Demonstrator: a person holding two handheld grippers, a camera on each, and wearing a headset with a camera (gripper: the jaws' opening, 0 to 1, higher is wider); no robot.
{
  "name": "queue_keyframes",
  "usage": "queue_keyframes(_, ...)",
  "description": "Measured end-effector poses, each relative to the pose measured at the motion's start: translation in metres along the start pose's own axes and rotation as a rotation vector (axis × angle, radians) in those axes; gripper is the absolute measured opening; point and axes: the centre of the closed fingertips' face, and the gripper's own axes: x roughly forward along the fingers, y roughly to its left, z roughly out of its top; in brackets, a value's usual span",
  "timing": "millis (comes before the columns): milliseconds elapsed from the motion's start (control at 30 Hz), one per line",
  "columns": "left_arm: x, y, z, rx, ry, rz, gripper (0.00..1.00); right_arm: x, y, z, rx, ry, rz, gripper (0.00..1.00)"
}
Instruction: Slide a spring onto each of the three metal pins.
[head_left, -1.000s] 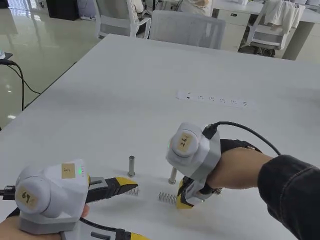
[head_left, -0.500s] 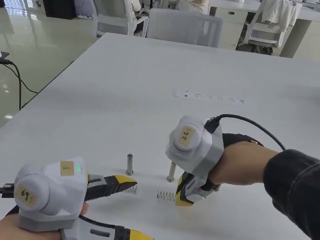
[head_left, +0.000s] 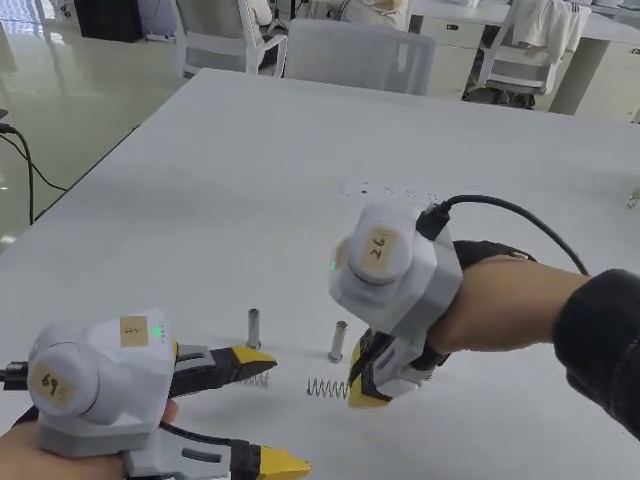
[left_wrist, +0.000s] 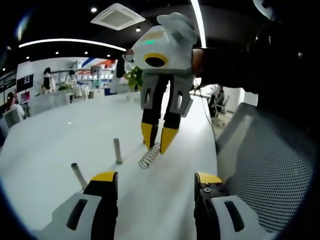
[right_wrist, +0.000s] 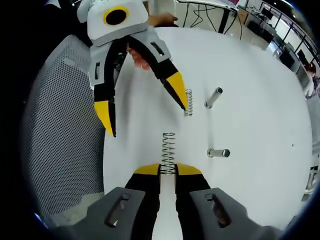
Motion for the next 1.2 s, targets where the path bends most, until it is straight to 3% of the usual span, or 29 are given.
queue_keyframes(500, 0.002, -0.006, 0.01, 0.067, -0.024, -0.028, 0.32, -0.01, 0.014, 0.014, -0.064, -0.011, 0.026, 0.08)
queue_keyframes(1200, 0.004, -0.013, 0.017, 0.136, -0.045, -0.061, 0.09, -0.007, 0.025, 0.022, -0.102, -0.021, 0.062, 0.08)
